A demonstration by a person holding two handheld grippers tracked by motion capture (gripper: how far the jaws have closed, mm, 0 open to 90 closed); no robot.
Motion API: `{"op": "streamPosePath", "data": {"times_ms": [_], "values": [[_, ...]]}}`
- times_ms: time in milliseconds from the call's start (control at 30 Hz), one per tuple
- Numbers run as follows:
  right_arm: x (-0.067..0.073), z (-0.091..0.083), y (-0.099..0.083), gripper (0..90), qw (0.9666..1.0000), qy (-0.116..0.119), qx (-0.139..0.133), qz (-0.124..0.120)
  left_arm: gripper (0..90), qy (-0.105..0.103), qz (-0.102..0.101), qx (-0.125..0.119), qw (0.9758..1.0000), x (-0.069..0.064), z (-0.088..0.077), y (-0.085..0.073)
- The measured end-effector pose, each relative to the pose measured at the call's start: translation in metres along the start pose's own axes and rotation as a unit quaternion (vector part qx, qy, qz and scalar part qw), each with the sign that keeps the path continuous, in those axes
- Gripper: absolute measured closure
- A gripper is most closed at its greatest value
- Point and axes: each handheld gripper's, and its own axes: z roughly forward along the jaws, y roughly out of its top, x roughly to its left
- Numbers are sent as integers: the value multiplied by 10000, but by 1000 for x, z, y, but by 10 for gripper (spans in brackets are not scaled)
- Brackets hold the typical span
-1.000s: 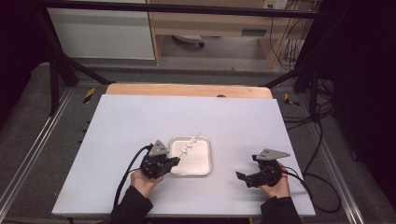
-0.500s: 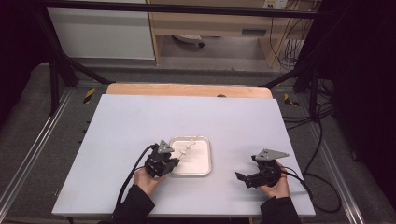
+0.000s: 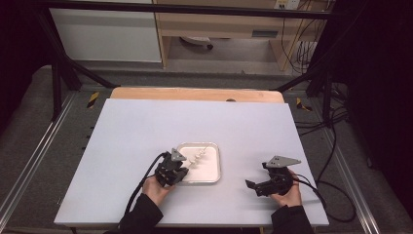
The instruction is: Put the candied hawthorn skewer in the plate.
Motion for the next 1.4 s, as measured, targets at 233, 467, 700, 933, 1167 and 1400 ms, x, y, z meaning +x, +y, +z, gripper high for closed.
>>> {"op": "streamPosePath", "data": {"times_ms": [233,467,700,933,1167,1400], "values": [[0,0,0,6,10000,0,19,-11,873,35,63,-3,10000,-3,2,2],[0,0,0,5,10000,-4,33,-39,795,1,118,-38,9999,-3,-1,2],[0,0,-1,6,10000,-6,38,-33,583,-23,330,-156,9993,0,-11,2],[0,0,-1,5,10000,7,33,-13,364,-95,330,-123,9993,7,-22,-2],[0,0,0,6,10000,1,27,-3,227,-73,324,-130,9994,16,-32,-13],[0,0,0,5,10000,11,23,10,133,-59,330,-151,9993,31,-45,-29]]}}
